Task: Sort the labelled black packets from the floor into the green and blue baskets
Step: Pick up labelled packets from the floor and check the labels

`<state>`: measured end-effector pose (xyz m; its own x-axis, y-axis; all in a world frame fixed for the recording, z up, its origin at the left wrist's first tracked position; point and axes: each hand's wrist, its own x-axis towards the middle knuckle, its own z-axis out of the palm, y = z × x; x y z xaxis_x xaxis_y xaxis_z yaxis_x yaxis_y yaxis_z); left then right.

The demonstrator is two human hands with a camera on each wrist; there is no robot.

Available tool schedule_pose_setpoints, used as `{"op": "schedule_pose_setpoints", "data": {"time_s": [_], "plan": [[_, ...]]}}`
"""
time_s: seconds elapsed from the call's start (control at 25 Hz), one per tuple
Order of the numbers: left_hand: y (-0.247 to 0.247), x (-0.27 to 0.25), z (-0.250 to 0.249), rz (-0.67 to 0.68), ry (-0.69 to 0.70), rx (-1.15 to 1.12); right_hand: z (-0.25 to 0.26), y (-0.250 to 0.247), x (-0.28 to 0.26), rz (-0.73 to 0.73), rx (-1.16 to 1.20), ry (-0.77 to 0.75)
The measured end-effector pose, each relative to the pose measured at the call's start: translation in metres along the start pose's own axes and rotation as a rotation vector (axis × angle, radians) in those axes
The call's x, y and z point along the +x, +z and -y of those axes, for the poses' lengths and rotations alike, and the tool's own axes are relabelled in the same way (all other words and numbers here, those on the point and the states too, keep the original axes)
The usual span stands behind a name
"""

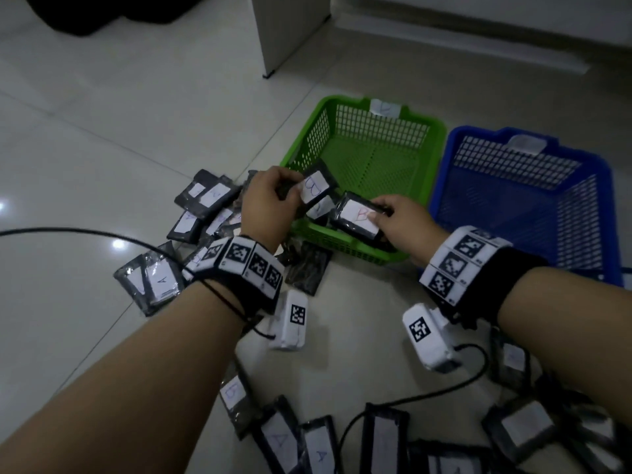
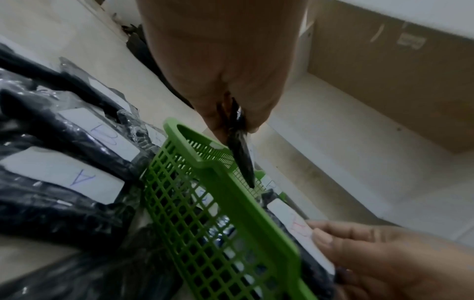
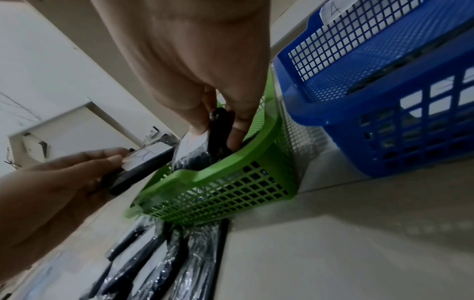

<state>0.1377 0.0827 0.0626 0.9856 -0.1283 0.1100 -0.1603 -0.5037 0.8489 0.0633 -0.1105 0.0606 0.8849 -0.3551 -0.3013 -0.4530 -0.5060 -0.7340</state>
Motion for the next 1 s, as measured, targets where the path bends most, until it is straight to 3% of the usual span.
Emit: {"op": "schedule_pose_setpoints", "data": {"time_s": [0.32, 0.48, 0.6, 0.76, 0.92, 1.0], "plan": [[0.006, 0.046, 0.021, 0.407, 0.195, 0.456, 0.002, 0.006, -0.011, 0.019, -0.280, 0.028], [-0.024, 0.056, 0.015, 0.507, 0.397, 0.540, 0.026, 0.019, -0.043, -0.185, -0.172, -0.170], [-0.059, 0.057, 0.014, 0.570, 0.509, 0.523, 0.044, 0.046, -0.065, -0.159, -0.108, -0.242], [-0.082, 0.045, 0.051, 0.630, 0.483, 0.524, 0.038, 0.101, -0.062, 0.014, -0.280, -0.066], [-0.078, 0.033, 0.103, 0.468, 0.301, 0.541, 0.027, 0.144, -0.054, -0.027, -0.351, -0.004], [-0.075, 0.027, 0.116, 0.473, 0.242, 0.571, 0.021, 0.156, -0.055, -0.028, -0.398, 0.041]]}}
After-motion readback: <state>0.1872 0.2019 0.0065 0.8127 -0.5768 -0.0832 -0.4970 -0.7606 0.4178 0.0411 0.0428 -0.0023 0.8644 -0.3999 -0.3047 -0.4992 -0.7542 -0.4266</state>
